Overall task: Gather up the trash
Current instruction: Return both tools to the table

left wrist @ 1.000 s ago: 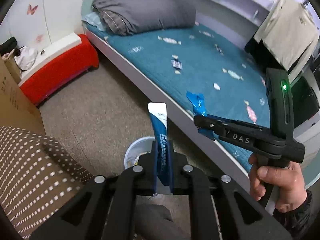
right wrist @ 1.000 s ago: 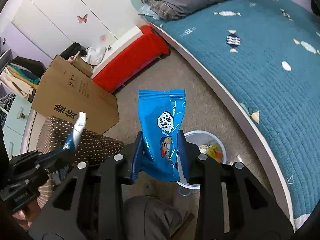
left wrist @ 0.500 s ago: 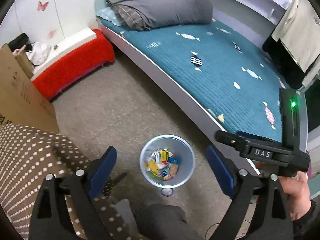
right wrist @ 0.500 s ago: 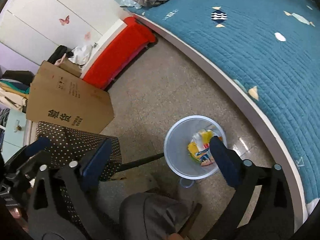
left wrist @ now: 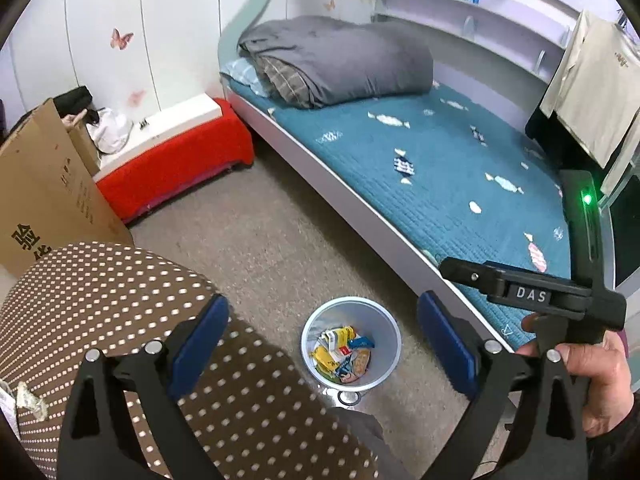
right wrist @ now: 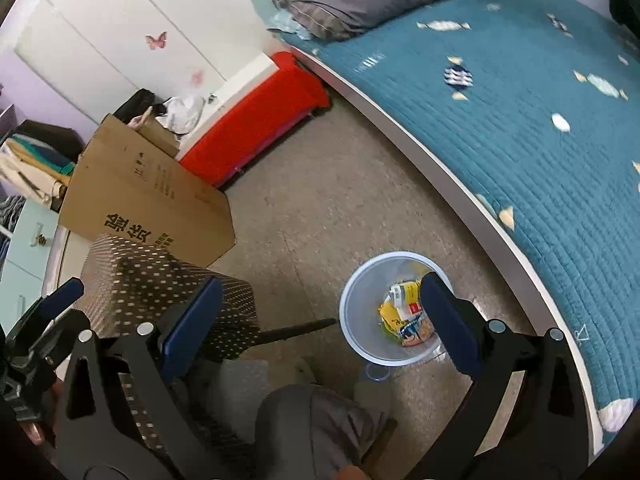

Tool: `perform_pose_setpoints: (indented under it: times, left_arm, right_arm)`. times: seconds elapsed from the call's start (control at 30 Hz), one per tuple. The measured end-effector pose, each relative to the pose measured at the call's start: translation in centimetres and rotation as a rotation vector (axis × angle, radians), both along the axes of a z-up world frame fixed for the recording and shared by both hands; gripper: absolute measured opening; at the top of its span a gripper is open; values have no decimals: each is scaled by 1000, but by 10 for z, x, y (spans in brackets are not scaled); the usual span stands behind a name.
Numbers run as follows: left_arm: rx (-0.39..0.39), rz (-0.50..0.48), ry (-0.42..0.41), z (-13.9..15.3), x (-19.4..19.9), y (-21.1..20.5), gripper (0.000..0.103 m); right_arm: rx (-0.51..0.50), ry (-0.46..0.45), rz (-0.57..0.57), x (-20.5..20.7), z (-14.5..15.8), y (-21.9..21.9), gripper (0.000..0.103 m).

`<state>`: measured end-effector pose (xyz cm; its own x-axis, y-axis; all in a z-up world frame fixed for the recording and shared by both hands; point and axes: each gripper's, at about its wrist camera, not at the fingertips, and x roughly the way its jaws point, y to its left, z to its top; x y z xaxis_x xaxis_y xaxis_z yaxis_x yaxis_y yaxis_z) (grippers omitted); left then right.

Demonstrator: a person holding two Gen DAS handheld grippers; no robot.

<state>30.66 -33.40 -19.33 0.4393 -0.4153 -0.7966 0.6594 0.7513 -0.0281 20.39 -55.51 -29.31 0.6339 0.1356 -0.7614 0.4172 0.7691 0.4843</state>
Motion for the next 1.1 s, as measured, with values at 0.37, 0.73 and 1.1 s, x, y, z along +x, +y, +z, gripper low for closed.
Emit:
perform_pose_setpoints:
  times: [0.37,0.73,1.1]
  left_arm:
    - [-62,41,-106,42,-17,67,94]
    - [-130,106,-197,72,-30,148,95]
    - [-173,273,-292,94,-35,250,96]
  right_arm:
    - [-90,-85,87,10,66,55,97]
    - [-214,-135,222,27,124,134,97]
    - [-310,-227,400,54,171,227,97]
